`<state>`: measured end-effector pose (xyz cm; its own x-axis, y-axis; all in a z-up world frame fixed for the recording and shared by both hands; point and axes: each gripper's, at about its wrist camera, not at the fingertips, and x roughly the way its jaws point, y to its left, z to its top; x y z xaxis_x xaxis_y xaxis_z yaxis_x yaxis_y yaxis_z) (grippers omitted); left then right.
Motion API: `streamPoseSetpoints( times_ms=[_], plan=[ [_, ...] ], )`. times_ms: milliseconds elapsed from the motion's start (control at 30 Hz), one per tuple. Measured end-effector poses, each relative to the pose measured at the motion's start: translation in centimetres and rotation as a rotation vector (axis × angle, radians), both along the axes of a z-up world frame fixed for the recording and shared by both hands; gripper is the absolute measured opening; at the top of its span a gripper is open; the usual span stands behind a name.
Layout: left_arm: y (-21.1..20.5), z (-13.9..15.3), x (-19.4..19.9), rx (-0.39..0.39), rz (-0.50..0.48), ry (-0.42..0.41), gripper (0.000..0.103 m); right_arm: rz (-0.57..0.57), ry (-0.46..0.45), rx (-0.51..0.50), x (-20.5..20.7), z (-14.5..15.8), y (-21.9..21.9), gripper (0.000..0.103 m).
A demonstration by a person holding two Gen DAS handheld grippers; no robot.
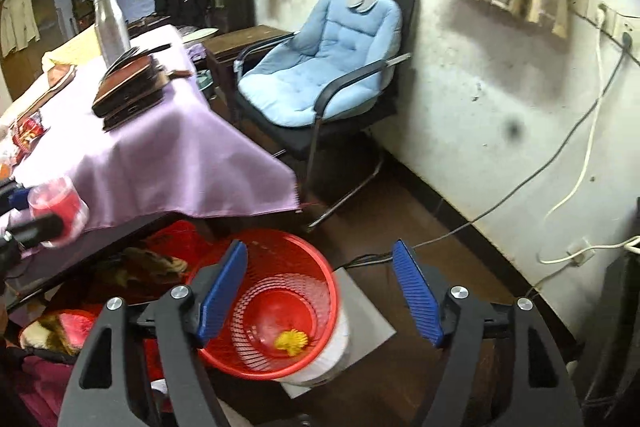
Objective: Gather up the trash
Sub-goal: 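Move both tools back over the table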
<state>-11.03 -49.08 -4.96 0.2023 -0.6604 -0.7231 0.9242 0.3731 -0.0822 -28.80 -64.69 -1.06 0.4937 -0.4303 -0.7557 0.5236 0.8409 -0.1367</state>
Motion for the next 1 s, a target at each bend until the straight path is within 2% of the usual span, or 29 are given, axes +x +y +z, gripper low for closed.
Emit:
streamPoseSetpoints(
  times_ms=[167,200,267,300,467,667,1000],
  plan=[
    [-3.8,-1.4,-1.1,0.034,-0.054,-0.005,0.054,-0.032,-0.106,0.016,-2.3,0.8,-0.8,0.076],
    [-4.4,-1.5,-1.3,0.042,-0.055,-0.016,0.065,-0.033,-0.116,0.022,-2.7,0.8,-0.9,0.076],
    [-5.1,-1.3,-1.7,0.038,-0.044,-0.047,0.079,-0.032,-0.130,0.035,-3.3,0.9,-0.9,0.077],
    [-5.3,-1.0,-2.1,0.026,-0.047,-0.062,0.083,-0.032,-0.136,0.038,-3.5,1.0,-0.9,0.077],
    [-4.6,0.4,-3.1,0.011,-0.026,-0.148,0.088,-0.029,-0.175,0.066,-3.8,0.9,-0.8,0.077],
    [-1.4,2.3,-2.0,-0.026,0.076,-0.193,0.094,0.008,-0.206,0.084,-3.2,1.2,1.0,0.079],
    [4.8,4.9,-0.7,-0.091,0.222,-0.259,0.096,0.141,-0.243,0.037,0.1,3.6,6.7,0.092]
  ],
)
